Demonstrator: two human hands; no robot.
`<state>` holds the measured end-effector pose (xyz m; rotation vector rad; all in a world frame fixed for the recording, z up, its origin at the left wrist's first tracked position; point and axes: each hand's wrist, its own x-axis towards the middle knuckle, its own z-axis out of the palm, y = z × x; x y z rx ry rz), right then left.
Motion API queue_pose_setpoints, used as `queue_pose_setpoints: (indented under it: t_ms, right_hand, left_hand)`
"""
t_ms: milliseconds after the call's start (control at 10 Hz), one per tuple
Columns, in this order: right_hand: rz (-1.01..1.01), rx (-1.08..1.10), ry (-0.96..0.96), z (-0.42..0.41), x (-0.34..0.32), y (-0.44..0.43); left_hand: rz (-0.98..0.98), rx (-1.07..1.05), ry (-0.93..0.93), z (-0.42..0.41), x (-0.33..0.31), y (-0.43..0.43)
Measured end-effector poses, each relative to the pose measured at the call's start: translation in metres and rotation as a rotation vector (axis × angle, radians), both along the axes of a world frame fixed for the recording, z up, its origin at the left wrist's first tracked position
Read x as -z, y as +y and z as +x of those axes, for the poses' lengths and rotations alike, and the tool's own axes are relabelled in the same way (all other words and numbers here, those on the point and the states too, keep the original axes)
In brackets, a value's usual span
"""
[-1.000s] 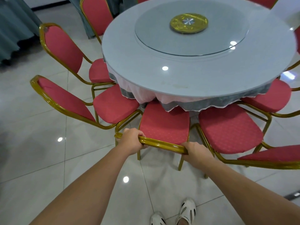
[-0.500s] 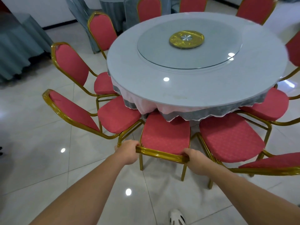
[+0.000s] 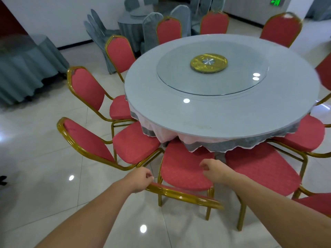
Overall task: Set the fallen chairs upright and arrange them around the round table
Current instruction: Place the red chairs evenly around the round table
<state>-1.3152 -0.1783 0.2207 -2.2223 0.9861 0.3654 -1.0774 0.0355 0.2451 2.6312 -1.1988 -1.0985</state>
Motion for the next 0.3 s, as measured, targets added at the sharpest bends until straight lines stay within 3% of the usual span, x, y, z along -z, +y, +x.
queue_pose_setpoints:
  t_ms: [300]
  right_hand:
    - [-0.056, -0.039, 0.017, 0.106, -0.011, 0.043]
  left_hand:
    - [-0.137, 0.067, 0.018, 0.089, -0.017, 0.017]
